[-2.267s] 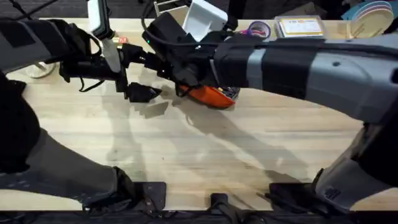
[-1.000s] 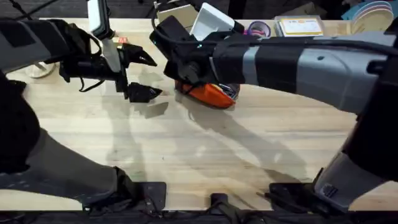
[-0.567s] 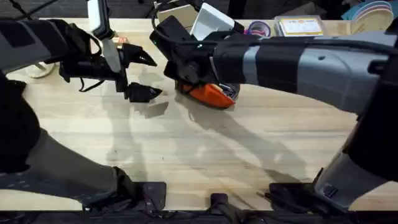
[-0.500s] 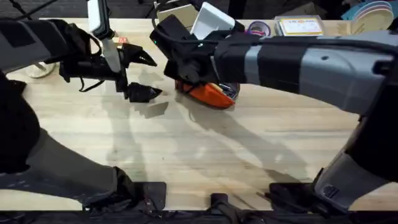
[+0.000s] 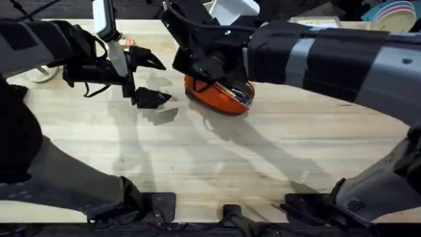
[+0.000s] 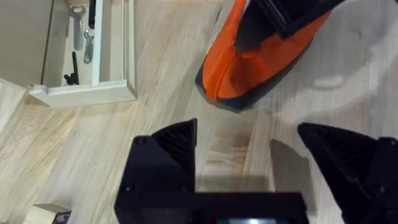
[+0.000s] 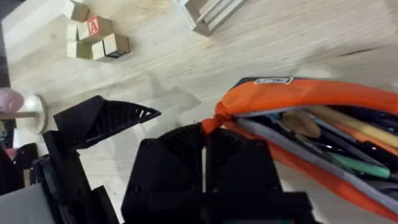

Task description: Unzip the bag, pick up the pens from the table one at a time and place them inside, then zip the bag closed.

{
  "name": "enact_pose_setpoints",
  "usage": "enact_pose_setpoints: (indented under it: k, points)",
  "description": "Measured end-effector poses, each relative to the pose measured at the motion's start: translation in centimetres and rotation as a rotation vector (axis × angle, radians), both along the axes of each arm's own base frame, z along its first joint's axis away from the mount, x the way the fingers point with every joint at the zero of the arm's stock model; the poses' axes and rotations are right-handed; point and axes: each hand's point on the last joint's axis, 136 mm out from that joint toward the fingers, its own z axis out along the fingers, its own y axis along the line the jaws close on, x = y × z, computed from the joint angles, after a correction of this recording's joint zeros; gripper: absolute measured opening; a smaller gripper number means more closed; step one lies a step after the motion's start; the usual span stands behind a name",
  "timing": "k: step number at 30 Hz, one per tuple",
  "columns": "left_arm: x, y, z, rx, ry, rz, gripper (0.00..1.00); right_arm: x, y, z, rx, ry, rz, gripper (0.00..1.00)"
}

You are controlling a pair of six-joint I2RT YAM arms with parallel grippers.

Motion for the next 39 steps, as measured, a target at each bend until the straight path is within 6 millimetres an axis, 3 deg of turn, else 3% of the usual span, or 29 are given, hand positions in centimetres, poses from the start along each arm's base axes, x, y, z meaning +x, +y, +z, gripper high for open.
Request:
enact_pose_setpoints:
  k: [27, 39]
  points:
    - [0.1, 0.0, 0.1, -0.003, -0.006, 0.0, 0.993, -1.0, -0.7, 0.8, -0.042, 0.01, 0.06, 0.03]
    - [1.0, -1.7, 1.0, -0.039, -0.088, -0.05, 0.993, -1.5, -0.7, 0.6, -0.052, 0.027, 0.082, 0.03]
